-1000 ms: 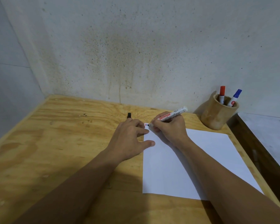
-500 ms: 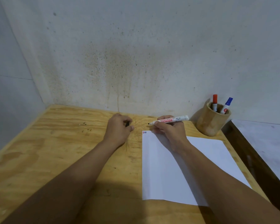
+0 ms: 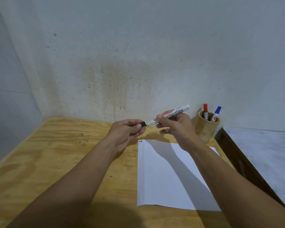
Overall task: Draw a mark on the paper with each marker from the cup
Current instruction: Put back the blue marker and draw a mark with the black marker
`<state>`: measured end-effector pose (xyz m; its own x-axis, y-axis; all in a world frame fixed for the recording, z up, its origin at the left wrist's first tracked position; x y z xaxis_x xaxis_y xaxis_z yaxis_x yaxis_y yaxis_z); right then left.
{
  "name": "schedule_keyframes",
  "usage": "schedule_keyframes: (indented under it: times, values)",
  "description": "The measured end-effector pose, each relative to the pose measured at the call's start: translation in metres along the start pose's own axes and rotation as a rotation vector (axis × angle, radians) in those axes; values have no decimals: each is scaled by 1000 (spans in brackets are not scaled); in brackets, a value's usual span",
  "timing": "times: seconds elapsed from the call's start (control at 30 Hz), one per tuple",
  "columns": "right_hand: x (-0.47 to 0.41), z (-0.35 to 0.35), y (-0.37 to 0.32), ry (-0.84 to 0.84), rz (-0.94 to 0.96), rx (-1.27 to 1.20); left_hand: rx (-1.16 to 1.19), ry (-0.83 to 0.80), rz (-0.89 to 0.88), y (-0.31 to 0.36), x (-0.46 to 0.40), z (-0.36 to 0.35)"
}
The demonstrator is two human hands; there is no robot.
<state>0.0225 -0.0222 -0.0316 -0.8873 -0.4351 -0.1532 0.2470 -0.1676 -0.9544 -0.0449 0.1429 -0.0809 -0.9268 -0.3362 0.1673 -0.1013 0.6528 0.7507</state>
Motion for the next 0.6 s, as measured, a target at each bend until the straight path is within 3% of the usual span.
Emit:
schedule_keyframes:
  times: [0.23, 0.6]
  values:
    - [6, 29, -10, 114, 7, -30, -74, -57, -18, -5, 7, -30]
    - [17, 63, -14, 161, 47, 82, -102, -142, -6, -15, 14, -74]
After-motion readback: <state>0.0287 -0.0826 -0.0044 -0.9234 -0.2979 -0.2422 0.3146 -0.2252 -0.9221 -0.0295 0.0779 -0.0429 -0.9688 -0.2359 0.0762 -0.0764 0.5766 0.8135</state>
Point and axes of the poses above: each hand's wrist, its own x-axis away from the middle knuckle, its own z-axis out of the back of the hand, y = z × x, the point moved 7 cm from there along -x, towards the middle knuckle, and after that the axes turned 14 degrees about x, right-handed, at the moved point
